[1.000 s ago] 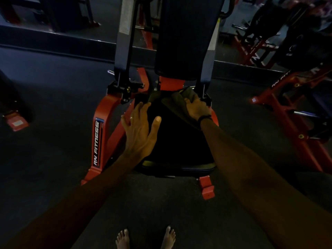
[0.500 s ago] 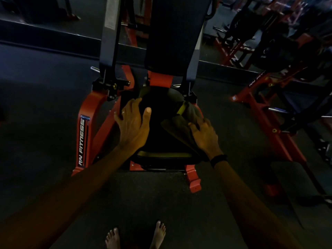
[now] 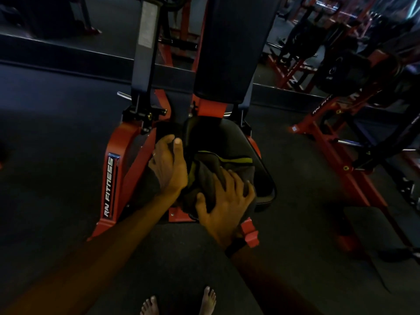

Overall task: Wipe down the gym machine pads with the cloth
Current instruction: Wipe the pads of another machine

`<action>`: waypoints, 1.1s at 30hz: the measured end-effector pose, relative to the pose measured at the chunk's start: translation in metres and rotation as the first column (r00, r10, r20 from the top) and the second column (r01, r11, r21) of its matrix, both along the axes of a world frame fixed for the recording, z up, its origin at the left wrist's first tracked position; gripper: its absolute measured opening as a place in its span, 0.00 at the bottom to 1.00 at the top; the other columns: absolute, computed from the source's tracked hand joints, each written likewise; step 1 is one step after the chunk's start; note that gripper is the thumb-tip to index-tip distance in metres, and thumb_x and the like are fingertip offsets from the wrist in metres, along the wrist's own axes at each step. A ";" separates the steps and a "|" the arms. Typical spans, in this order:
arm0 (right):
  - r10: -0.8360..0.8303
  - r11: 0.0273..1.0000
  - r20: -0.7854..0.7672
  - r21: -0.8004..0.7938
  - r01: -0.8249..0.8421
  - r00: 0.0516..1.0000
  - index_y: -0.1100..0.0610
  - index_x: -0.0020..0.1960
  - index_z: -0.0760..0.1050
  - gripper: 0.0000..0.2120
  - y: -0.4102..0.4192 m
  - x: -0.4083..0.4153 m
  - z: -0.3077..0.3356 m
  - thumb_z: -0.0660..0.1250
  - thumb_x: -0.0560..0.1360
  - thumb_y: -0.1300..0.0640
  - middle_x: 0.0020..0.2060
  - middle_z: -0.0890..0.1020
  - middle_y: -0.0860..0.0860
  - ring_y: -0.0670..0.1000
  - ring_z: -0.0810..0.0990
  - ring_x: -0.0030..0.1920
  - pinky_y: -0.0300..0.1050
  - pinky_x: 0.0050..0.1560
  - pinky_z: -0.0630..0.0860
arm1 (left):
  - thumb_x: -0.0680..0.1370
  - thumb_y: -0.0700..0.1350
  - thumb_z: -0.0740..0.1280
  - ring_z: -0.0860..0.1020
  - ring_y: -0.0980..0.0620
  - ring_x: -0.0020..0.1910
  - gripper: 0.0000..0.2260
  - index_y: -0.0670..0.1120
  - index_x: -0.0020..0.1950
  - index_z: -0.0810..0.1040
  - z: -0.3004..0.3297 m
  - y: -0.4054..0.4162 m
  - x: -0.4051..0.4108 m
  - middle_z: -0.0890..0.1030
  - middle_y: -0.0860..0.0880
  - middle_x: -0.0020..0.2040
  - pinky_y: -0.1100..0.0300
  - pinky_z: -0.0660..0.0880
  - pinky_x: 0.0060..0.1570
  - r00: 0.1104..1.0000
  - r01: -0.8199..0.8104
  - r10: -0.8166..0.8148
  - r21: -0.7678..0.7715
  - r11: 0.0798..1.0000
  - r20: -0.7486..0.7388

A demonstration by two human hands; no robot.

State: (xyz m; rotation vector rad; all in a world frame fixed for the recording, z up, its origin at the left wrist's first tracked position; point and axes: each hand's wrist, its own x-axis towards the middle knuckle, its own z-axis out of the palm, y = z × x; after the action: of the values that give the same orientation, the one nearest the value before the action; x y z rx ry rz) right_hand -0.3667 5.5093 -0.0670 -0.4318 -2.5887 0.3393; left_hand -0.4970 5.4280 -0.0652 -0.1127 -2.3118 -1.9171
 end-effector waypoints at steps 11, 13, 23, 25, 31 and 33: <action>-0.232 0.944 0.093 -0.219 0.247 0.968 0.49 0.74 0.68 0.34 0.059 -0.028 0.030 0.47 0.78 0.31 0.70 0.74 0.54 0.58 0.65 0.73 0.65 0.71 0.54 | 0.61 0.78 0.57 0.69 0.45 0.72 0.43 0.55 0.69 0.75 0.021 -0.031 -0.031 0.77 0.50 0.68 0.41 0.57 0.73 0.877 0.475 -0.458 -0.418 0.774 0.147; -0.255 0.939 0.312 -0.145 0.311 0.915 0.50 0.79 0.60 0.35 0.082 -0.038 0.039 0.56 0.78 0.32 0.72 0.71 0.55 0.60 0.59 0.77 0.72 0.73 0.43 | 0.62 0.77 0.63 0.59 0.41 0.78 0.48 0.56 0.77 0.64 0.034 -0.027 -0.032 0.65 0.45 0.78 0.41 0.52 0.75 0.822 0.568 -0.501 -0.435 0.698 0.270; 0.050 0.768 0.130 -0.638 0.045 0.990 0.63 0.66 0.71 0.23 0.088 -0.063 0.088 0.70 0.73 0.73 0.58 0.72 0.52 0.48 0.76 0.55 0.37 0.48 0.77 | 0.66 0.44 0.81 0.69 0.42 0.70 0.38 0.48 0.73 0.68 0.055 -0.003 -0.055 0.72 0.43 0.69 0.44 0.67 0.70 0.762 0.647 -0.509 -0.508 0.568 0.401; 0.078 0.806 0.106 -0.591 0.000 0.991 0.58 0.63 0.73 0.22 0.094 -0.070 0.106 0.74 0.72 0.70 0.56 0.75 0.51 0.46 0.76 0.50 0.33 0.40 0.77 | 0.65 0.37 0.80 0.75 0.44 0.64 0.32 0.45 0.67 0.75 0.065 -0.005 -0.063 0.76 0.43 0.64 0.47 0.73 0.65 0.751 0.661 -0.525 -0.467 0.588 0.401; 0.222 0.798 0.016 -0.577 -0.172 0.975 0.55 0.60 0.76 0.23 0.111 -0.084 0.155 0.78 0.69 0.67 0.48 0.80 0.50 0.49 0.80 0.50 0.39 0.51 0.78 | 0.66 0.27 0.75 0.80 0.44 0.55 0.20 0.45 0.52 0.81 0.112 -0.013 -0.093 0.82 0.42 0.55 0.53 0.79 0.55 0.706 0.706 -0.623 -0.260 0.659 0.336; 0.252 0.791 -0.042 -0.567 -0.231 0.967 0.56 0.59 0.78 0.22 0.117 -0.089 0.171 0.78 0.69 0.68 0.46 0.80 0.50 0.48 0.80 0.47 0.38 0.49 0.78 | 0.65 0.27 0.76 0.81 0.45 0.52 0.18 0.48 0.46 0.82 0.135 -0.013 -0.100 0.83 0.42 0.52 0.53 0.79 0.55 0.714 0.700 -0.638 -0.283 0.656 0.288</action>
State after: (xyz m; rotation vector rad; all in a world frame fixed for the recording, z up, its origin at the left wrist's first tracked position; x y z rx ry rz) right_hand -0.4556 5.6266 0.1043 -0.2979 -2.5390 1.2274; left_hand -0.5973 5.4155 0.0693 -1.0410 -3.0247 -1.7213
